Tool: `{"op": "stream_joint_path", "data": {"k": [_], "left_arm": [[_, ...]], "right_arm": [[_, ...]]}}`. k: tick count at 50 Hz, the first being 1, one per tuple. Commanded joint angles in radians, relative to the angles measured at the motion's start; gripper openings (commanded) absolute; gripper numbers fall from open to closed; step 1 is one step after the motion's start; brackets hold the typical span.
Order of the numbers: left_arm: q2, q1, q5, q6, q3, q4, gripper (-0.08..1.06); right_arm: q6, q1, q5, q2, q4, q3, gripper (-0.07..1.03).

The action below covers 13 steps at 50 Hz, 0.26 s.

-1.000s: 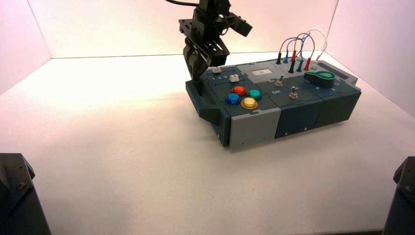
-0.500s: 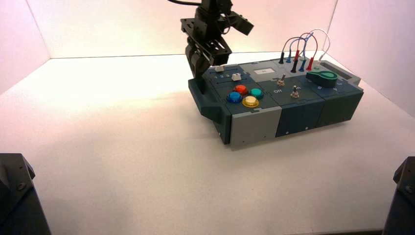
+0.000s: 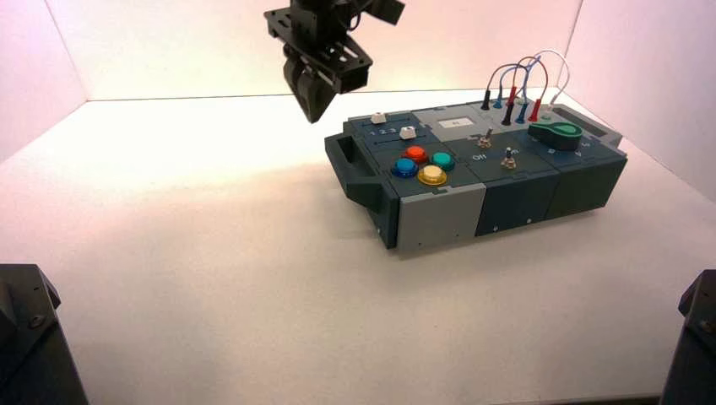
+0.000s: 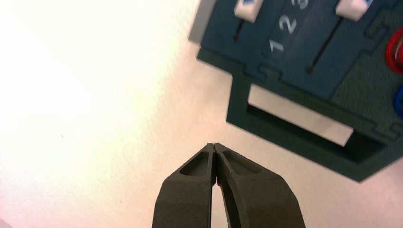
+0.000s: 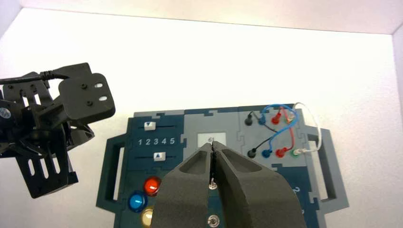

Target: Move the box to the right.

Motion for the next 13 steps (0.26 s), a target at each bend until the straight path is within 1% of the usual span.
{"op": "stream_joint_path", "data": {"k": [1, 5, 13], "left_arm": [[-0.06, -0.005, -0.003, -0.014, 0.012, 0.003, -0.03], [-0.075, -0.005, -0.003, -0.014, 0.018, 0.002, -0.03], [-0.087, -0.005, -0.003, -0.014, 0.009, 0.005, -0.03]], "right_arm": [[0.0, 0.008, -0.005, -0.026, 0.003, -0.008, -0.02], [0.0, 0.008, -0.005, -0.037, 0.003, -0.003, -0.02], [0.0, 0.009, -0.006, -0.041, 0.003, 0.002, -0.02]]}}
